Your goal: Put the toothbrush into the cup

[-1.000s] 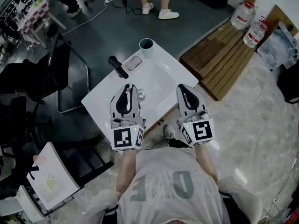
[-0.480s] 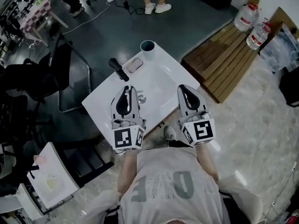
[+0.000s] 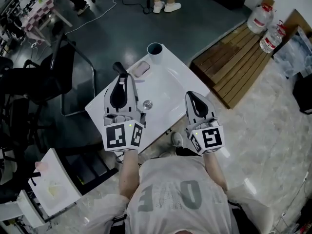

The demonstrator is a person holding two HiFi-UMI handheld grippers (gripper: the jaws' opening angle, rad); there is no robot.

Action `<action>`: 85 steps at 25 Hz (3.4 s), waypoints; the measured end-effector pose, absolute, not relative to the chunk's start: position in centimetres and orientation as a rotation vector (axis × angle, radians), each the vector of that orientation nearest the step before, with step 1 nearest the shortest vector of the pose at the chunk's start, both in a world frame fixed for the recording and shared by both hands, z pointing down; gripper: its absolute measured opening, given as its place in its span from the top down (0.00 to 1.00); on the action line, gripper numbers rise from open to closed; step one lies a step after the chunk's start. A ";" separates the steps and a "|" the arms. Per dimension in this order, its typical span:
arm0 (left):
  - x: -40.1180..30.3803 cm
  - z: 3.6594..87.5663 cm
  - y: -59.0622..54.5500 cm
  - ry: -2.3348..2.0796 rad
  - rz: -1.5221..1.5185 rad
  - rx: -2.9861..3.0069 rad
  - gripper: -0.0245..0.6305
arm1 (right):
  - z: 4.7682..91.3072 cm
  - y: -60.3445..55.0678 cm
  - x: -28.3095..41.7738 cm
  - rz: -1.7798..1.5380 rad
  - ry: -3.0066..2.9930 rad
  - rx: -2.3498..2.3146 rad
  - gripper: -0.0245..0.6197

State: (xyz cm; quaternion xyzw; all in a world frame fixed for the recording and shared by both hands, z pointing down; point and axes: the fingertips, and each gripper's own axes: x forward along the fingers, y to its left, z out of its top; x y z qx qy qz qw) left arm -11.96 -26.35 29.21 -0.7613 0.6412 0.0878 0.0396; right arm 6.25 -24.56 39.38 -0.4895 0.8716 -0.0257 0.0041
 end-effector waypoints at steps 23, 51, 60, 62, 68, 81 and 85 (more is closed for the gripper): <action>-13.1 19.8 -25.1 1.889 0.080 -2.075 0.85 | 41.5 -25.2 6.7 -0.187 2.784 -1.477 0.91; -7.1 19.6 -38.9 1.680 0.234 -2.322 0.85 | 43.6 -26.4 8.3 -0.216 2.757 -1.613 0.91; -7.4 26.6 -46.0 1.784 0.107 -2.416 0.85 | 46.5 -27.0 11.6 -0.316 2.729 -1.738 0.91; -7.6 28.4 -47.2 1.809 0.072 -2.435 0.85 | 46.8 -27.1 12.0 -0.335 2.717 -1.752 0.91; -8.0 34.6 -50.1 1.878 -0.081 -2.514 0.85 | 48.0 -27.0 12.8 -0.378 2.723 -1.780 0.91; -7.9 44.2 -52.7 1.969 -0.334 -2.606 0.85 | 49.9 -26.6 14.4 -0.421 2.756 -1.827 0.91; -7.8 46.2 -52.8 1.988 -0.385 -2.614 0.85 | 50.1 -26.6 14.7 -0.422 2.765 -1.829 0.91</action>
